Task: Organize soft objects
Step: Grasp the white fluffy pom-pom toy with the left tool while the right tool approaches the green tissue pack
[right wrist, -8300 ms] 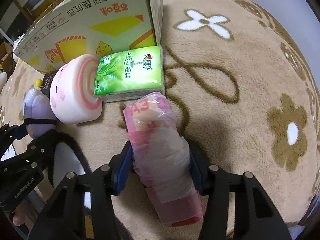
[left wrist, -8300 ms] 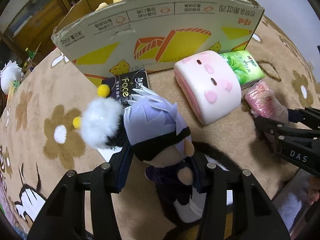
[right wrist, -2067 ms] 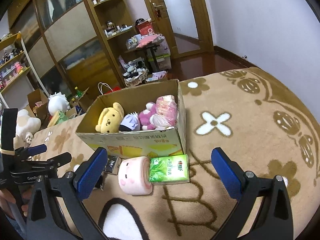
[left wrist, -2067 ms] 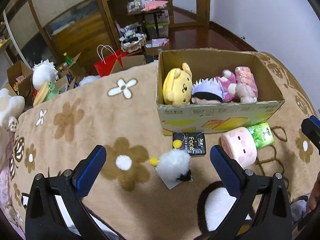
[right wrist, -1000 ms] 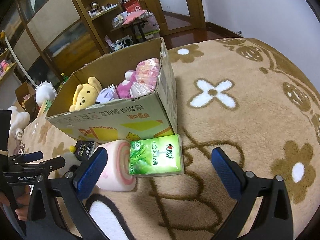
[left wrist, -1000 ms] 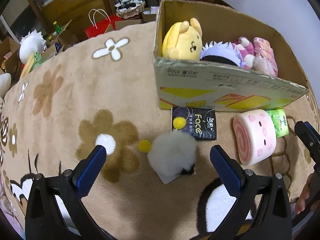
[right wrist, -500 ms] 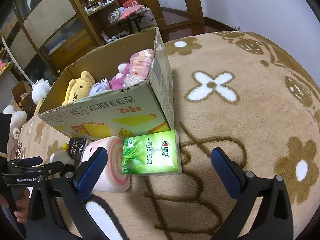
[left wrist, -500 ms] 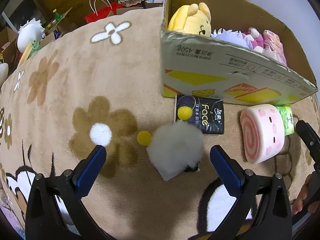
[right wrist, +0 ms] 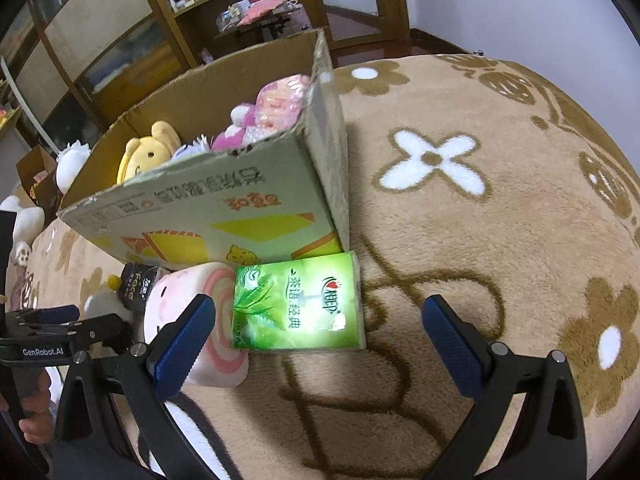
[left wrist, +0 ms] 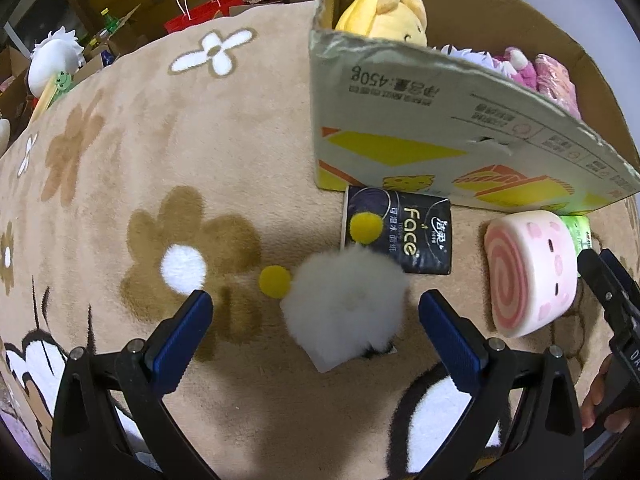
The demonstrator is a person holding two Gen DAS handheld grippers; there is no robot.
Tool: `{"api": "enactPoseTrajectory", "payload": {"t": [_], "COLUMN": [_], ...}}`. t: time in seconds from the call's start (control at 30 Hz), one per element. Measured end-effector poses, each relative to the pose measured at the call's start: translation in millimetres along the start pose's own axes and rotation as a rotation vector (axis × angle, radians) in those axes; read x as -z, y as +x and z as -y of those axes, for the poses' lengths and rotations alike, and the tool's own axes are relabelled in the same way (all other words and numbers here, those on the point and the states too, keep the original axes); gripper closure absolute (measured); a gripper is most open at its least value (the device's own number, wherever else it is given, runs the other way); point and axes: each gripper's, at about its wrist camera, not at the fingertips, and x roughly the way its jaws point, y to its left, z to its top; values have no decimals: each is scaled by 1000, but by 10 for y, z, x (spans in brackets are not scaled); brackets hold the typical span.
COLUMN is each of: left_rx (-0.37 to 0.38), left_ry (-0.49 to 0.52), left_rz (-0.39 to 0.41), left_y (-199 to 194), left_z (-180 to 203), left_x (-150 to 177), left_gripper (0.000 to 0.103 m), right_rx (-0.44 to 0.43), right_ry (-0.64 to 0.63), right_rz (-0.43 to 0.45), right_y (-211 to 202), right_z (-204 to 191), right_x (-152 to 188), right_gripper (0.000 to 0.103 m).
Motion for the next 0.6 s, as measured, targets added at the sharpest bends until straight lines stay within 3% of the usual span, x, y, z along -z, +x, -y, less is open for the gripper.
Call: {"api": "enactPoseTrajectory", "payload": {"t": [0.37, 0.43, 0.6], "left_rx": [-33, -36, -27], "left_ry": [6, 8, 9], "left_rz": [-11, -15, -47], "left_y": [125, 142, 206], "left_z": [44, 51, 87], "left_x": [-37, -35, -13], "left_gripper": [15, 21, 26], "right_rx": [-27, -24, -67], "right_ry": [-37, -37, -20], "right_rz": [-28, -27, -53], "right_y": [128, 132, 176], "right_z": [-131, -123, -96], "right_x": [47, 49, 31], "right_gripper": [0, 0, 11]}}
